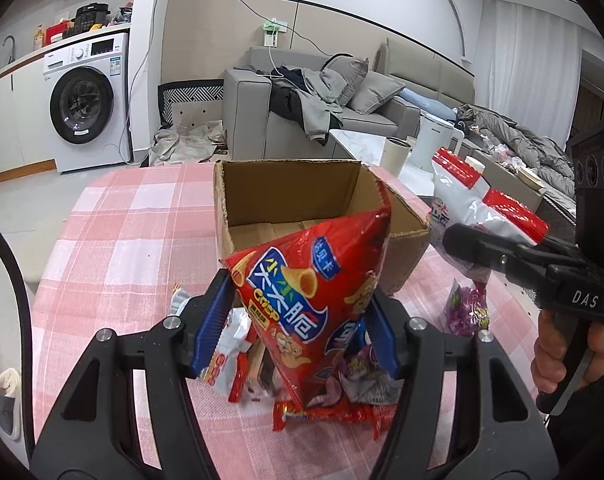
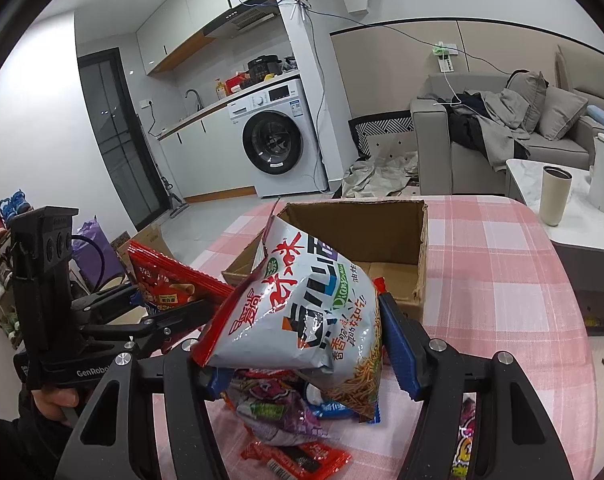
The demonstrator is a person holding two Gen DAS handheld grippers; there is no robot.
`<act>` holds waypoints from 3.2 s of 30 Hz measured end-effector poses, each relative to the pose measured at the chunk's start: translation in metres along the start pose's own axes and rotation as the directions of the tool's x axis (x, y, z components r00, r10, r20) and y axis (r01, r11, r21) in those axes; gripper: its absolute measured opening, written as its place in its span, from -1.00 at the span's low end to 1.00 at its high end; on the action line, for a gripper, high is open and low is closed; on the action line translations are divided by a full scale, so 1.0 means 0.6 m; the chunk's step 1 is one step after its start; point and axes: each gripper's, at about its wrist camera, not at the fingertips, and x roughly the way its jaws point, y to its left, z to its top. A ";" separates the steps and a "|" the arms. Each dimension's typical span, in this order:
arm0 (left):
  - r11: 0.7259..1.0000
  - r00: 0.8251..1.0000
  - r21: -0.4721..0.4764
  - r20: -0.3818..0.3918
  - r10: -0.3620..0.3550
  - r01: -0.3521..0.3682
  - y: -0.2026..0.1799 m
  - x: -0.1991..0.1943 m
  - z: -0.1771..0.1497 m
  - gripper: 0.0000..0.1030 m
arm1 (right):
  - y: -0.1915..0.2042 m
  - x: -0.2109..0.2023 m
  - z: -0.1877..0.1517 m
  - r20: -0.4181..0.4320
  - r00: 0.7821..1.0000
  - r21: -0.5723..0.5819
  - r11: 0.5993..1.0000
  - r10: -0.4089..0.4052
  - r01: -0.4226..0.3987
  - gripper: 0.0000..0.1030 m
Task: Organize snacks
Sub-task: 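Drop the red bag into the box with the left tool while the right tool drops the white bag in, then move the right tool to the purple candy bag on the tablecloth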
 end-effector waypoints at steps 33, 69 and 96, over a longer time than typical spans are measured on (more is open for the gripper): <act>0.998 0.997 -0.015 -0.038 0.065 -0.066 0.012 0.151 0.083 0.17 | -0.047 0.118 0.073 -0.023 0.999 0.046 0.998 -0.035 0.036 0.25; 0.995 0.996 -0.046 0.013 0.089 -0.088 0.041 0.016 -0.045 0.98 | -0.059 -0.010 -0.050 -0.019 0.996 0.050 0.995 -0.084 0.085 0.99; 0.995 0.996 -0.009 0.000 0.095 -0.095 0.026 -0.004 -0.075 0.98 | -0.089 -0.015 -0.077 -0.113 0.975 0.014 0.981 -0.192 0.195 0.99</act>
